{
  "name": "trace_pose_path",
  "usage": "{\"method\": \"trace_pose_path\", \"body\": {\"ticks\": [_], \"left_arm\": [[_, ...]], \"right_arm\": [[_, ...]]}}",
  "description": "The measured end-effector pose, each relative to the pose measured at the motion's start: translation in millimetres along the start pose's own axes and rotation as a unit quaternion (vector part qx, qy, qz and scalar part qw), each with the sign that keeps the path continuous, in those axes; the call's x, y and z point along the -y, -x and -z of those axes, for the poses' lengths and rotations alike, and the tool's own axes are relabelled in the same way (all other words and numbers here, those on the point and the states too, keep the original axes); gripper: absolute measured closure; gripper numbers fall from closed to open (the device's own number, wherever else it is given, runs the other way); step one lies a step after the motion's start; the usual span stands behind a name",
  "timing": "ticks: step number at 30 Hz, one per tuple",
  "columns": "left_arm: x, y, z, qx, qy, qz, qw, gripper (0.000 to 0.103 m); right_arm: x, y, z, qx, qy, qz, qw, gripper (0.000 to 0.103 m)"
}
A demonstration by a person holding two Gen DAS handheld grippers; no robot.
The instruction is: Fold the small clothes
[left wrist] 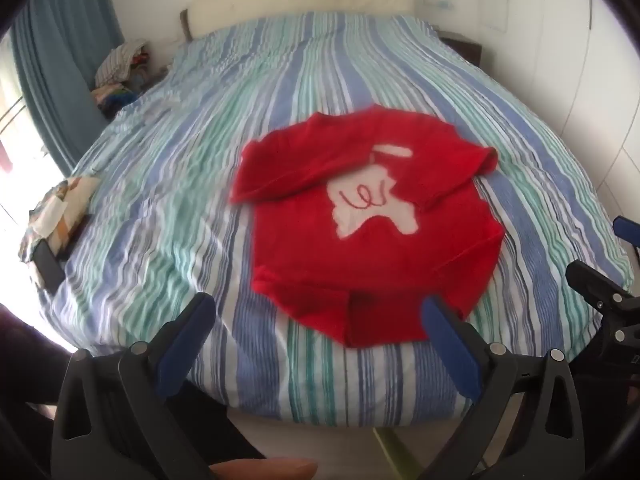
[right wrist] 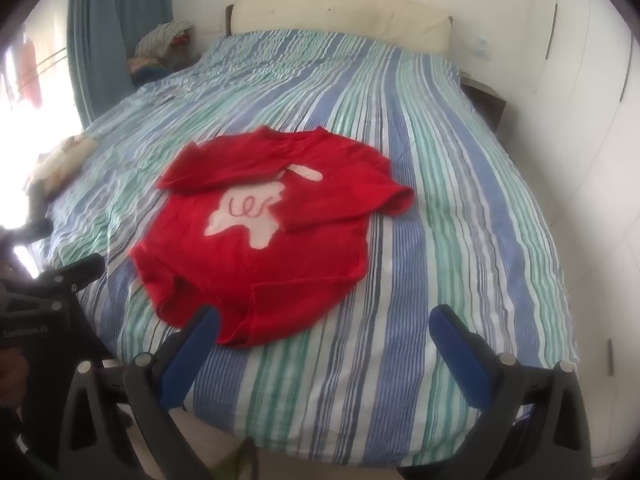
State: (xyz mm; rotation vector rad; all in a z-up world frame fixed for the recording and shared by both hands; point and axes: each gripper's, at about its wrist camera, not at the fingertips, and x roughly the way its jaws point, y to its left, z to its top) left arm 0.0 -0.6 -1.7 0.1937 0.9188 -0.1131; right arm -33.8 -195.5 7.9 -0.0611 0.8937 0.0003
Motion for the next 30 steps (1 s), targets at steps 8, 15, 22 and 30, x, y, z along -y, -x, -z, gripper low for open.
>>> {"method": "trace_pose_path", "body": {"ticks": [8, 15, 22, 30], "left_arm": [[-4, -4, 2, -0.014, 0.009, 0.015, 0.9997, 0.0], [-4, -4, 1, -0.015, 0.011, 0.012, 0.9998, 0.0], [-4, -3, 0, -0.021, 0.002, 0.005, 0.9998, 0.0], [-4, 0, -2, -0.022, 0.004, 0.015, 0.9996, 0.0]], "right_arm": [[-8, -1, -4, -0.008, 0.009, 0.0, 1.0, 0.0], [-18, 2, -1, -0.009, 0.015, 0.007, 1.0, 0.0], [-19, 2, -2, -0.011, 0.019, 0.008, 1.0, 0.0], [-23, 4, -4, -0.01, 0.02, 0.015, 1.0, 0.0]]}}
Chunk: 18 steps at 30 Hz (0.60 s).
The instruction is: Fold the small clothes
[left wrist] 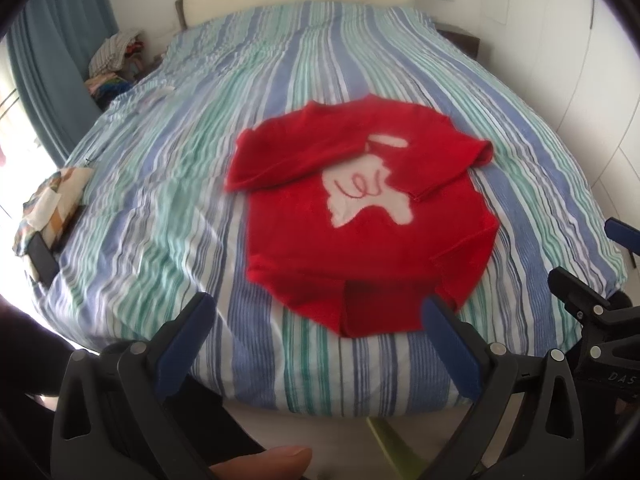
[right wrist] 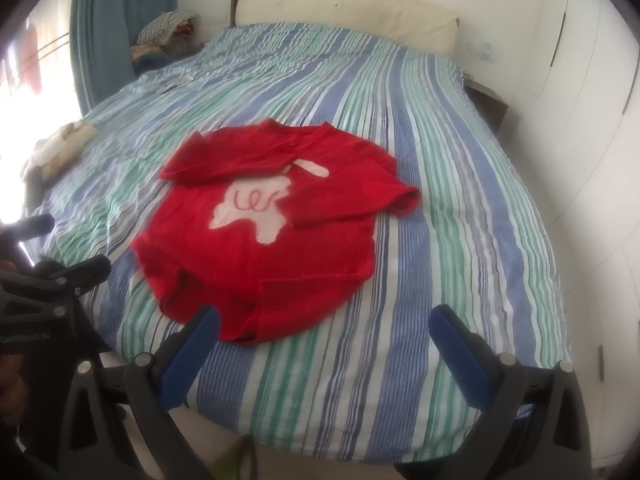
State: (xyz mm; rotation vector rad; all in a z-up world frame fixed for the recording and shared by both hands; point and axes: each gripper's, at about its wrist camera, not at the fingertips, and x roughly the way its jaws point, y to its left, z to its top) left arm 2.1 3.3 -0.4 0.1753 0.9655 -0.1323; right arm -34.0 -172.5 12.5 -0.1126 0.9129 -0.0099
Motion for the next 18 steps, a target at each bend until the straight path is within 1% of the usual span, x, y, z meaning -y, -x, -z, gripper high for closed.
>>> {"method": "trace_pose_path", "body": {"ticks": [9, 18], "left_arm": [[0.7, 3.7, -0.4, 0.001, 0.001, 0.006, 1.0, 0.0], [1.4, 4.8, -2.2, 0.003, -0.002, 0.001, 1.0, 0.0]], "right_arm": [[-2.6, 3.1, -0.7, 0.002, 0.002, 0.008, 1.0, 0.0], [-2.4, 6.7, -2.0, 0.007, -0.001, 0.014, 1.0, 0.0]]}}
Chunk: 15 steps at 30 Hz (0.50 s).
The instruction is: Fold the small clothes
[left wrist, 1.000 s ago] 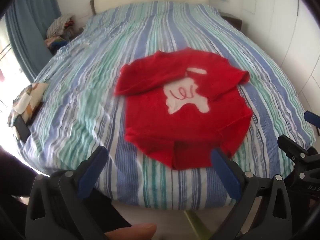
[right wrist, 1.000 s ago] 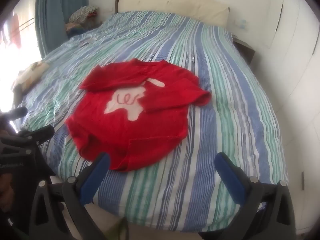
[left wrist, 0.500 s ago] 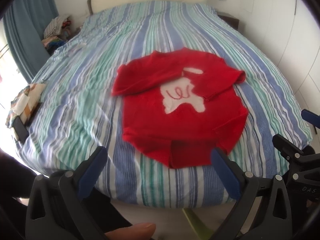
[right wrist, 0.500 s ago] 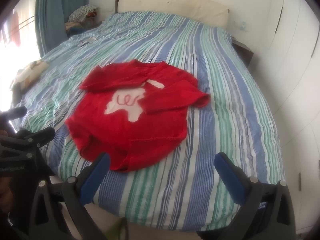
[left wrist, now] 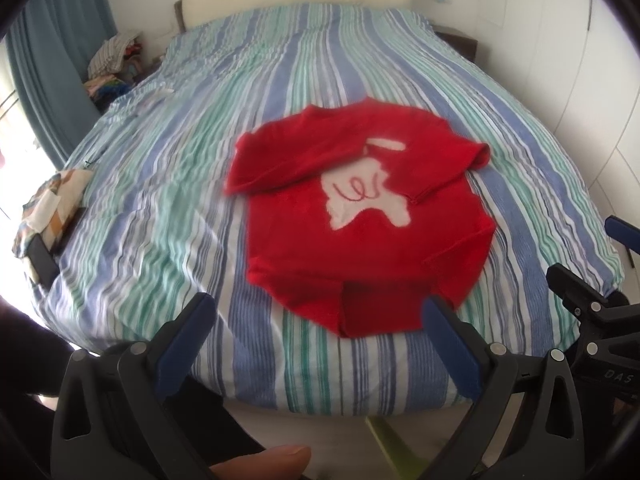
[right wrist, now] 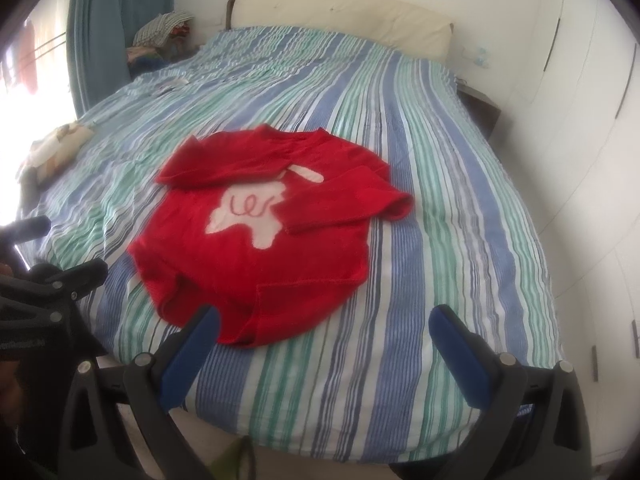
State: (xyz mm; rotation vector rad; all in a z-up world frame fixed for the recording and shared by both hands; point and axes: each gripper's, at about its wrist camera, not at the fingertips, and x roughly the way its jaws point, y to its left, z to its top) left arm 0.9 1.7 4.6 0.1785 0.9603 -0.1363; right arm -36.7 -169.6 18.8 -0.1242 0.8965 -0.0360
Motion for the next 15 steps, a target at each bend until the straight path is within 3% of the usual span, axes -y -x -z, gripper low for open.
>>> {"method": "trace_pose_path", "body": {"ticks": [15], "left_arm": [[-8.9, -1.8, 2.5, -0.004, 0.006, -0.004, 1.0, 0.0]], "right_arm": [[1.8, 0.1, 0.7, 0.001, -0.003, 0.004, 1.0, 0.0]]}}
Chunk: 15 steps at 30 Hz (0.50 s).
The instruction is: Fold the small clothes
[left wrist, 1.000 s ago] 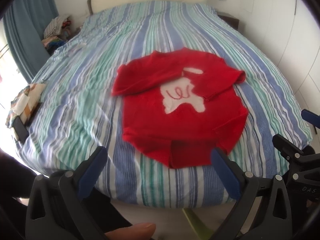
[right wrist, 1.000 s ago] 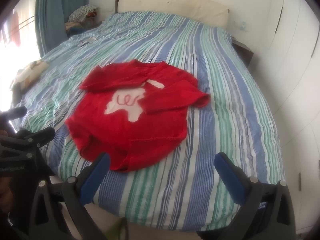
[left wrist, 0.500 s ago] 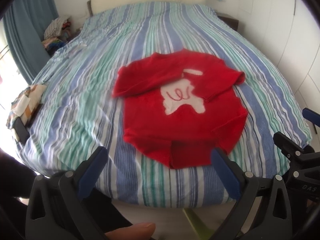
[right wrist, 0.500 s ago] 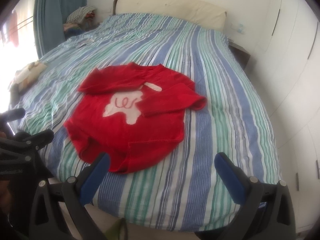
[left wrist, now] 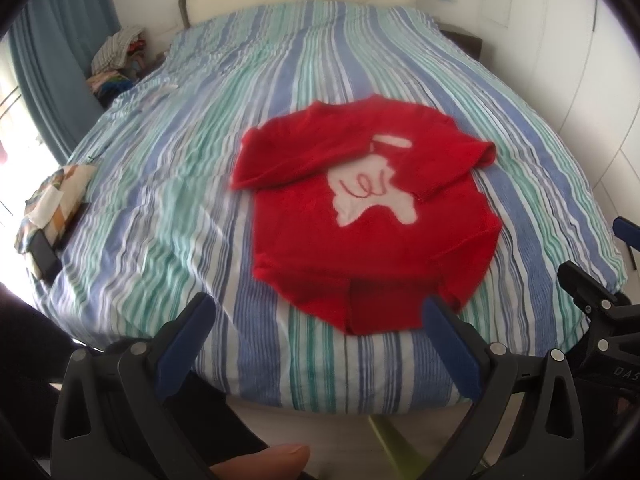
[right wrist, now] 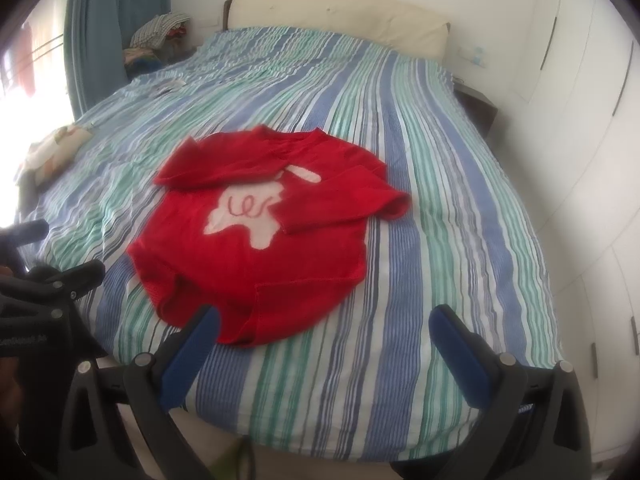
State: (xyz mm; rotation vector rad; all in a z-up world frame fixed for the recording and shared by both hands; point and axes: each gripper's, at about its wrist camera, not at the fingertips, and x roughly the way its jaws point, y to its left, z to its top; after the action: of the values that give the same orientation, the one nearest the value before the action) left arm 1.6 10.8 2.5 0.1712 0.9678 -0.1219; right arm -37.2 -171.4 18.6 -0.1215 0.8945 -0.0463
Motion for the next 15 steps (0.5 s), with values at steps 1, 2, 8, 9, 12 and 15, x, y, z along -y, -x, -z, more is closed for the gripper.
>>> {"method": "trace_pose_path", "body": {"ticks": [1, 2, 8, 9, 12, 15], "left_arm": [[-1, 0, 0, 0.0, 0.001, 0.0, 1.0, 0.0], [-2, 0, 0, 0.0, 0.002, 0.001, 1.0, 0.0], [-7, 1, -1, 0.004, 0.01, -0.005, 0.9999, 0.0], [-10, 0, -1, 0.003, 0.013, -0.006, 0.9999, 0.0], [-17, -1, 0, 0.0, 0.02, -0.008, 0.9998, 0.0], [-26, -3, 2, -0.003, 0.028, -0.01, 0.9995, 0.0]], "right_arm": [[0, 0, 0, 0.0, 0.0, 0.001, 1.0, 0.0], [1, 1, 0, 0.0, 0.0, 0.001, 1.0, 0.0], [3, 2, -1, 0.002, -0.003, 0.006, 1.0, 0.0], [3, 1, -1, 0.002, -0.003, 0.007, 1.0, 0.0], [5, 1, -2, 0.002, -0.004, 0.009, 1.0, 0.0], [5, 1, -2, 0.001, -0.005, 0.011, 1.0, 0.0]]}}
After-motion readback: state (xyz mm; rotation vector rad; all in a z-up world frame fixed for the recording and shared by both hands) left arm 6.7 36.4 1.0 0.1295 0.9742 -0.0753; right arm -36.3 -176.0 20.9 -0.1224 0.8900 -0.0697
